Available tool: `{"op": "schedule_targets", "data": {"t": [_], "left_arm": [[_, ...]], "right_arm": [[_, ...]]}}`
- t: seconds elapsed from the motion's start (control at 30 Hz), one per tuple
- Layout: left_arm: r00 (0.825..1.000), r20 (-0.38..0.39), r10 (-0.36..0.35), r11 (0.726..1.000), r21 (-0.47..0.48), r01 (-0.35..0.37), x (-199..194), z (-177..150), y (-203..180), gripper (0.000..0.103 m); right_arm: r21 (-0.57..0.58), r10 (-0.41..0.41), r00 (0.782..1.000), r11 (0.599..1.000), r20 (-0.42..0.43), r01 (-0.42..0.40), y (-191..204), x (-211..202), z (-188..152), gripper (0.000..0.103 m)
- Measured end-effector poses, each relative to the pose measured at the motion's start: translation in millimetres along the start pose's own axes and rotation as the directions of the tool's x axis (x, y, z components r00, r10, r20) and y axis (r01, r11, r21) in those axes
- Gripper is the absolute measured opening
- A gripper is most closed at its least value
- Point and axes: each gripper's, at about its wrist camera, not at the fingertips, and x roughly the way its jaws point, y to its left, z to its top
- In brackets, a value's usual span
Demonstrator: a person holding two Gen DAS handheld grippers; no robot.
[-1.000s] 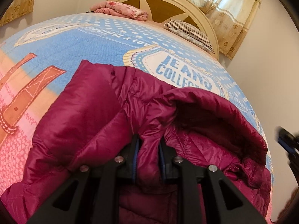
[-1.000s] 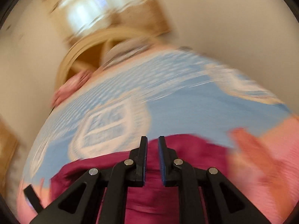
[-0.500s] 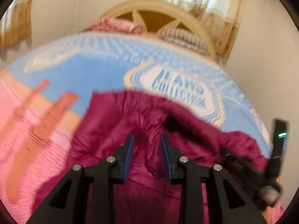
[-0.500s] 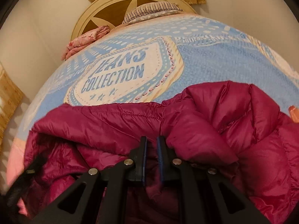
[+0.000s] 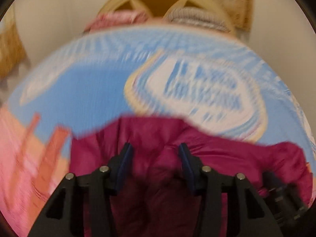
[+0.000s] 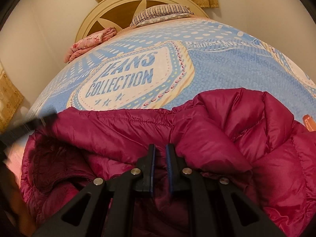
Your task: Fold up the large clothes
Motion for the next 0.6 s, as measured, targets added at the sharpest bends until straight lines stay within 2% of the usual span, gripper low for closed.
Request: {"op": "schedule_targets", "data": {"t": [0.07, 0.1, 0.2, 0.27, 0.3, 0.33, 0.4, 0.47, 0.5, 0.53, 0.6], "left_arm": [[0.999, 0.014, -0.032, 0.999, -0.023, 0.032, 7, -12, 7, 0.060], [0.999, 0.038, -0.014, 1.000, -0.012, 0.014, 7, -16, 5, 0.061], [0.998, 0.044, 0.037, 0.998, 0.039, -0.039, 9, -17, -7, 0.062], [0.999, 0.044, 0.020, 0.999, 0.027, -0.021, 10, -18, -4, 0.062], [0.999, 0.043, 0.003, 1.000, 0.015, -0.004, 10, -18, 0, 0.062], [0.999, 0.043, -0.006, 1.000, 0.008, 0.006, 10, -19, 2, 0.062], [0.999, 0.044, -0.003, 1.000, 0.010, 0.003, 9, -17, 0, 0.062], [0.999, 0.045, 0.003, 1.000, 0.015, -0.004, 8, -17, -1, 0.062], [0.999, 0.045, 0.001, 1.000, 0.014, -0.002, 8, -17, -1, 0.062], [0.999, 0.046, -0.002, 1.000, 0.012, 0.001, 8, -17, -1, 0.062], [0.999, 0.046, 0.000, 1.000, 0.013, -0.001, 8, -17, -3, 0.062]], "right_arm": [[0.005, 0.007, 1.000, 1.000, 0.000, -0.007, -1, 0, 1, 0.011], [0.009, 0.010, 1.000, 1.000, -0.001, -0.010, -1, 1, 1, 0.011], [0.042, 0.038, 0.999, 0.998, -0.019, -0.037, -7, 1, 4, 0.011], [0.097, 0.096, 0.995, 0.991, -0.032, -0.093, -17, -8, 8, 0.011], [0.118, 0.105, 0.994, 0.988, -0.005, -0.104, -22, -19, 11, 0.011], [0.121, 0.092, 0.996, 0.988, 0.021, -0.094, -25, -28, 12, 0.011], [0.083, 0.021, 0.999, 0.996, 0.048, -0.024, -27, -43, 16, 0.011], [0.040, -0.042, 0.999, 0.998, 0.009, 0.042, -29, -37, 16, 0.011], [0.012, -0.077, 0.996, 0.997, -0.042, 0.078, -32, -25, 14, 0.011], [-0.004, -0.082, 0.994, 0.997, -0.073, 0.082, -34, -15, 12, 0.011], [-0.049, -0.098, 0.995, 0.994, -0.025, 0.096, -35, -12, 9, 0.010]]}}
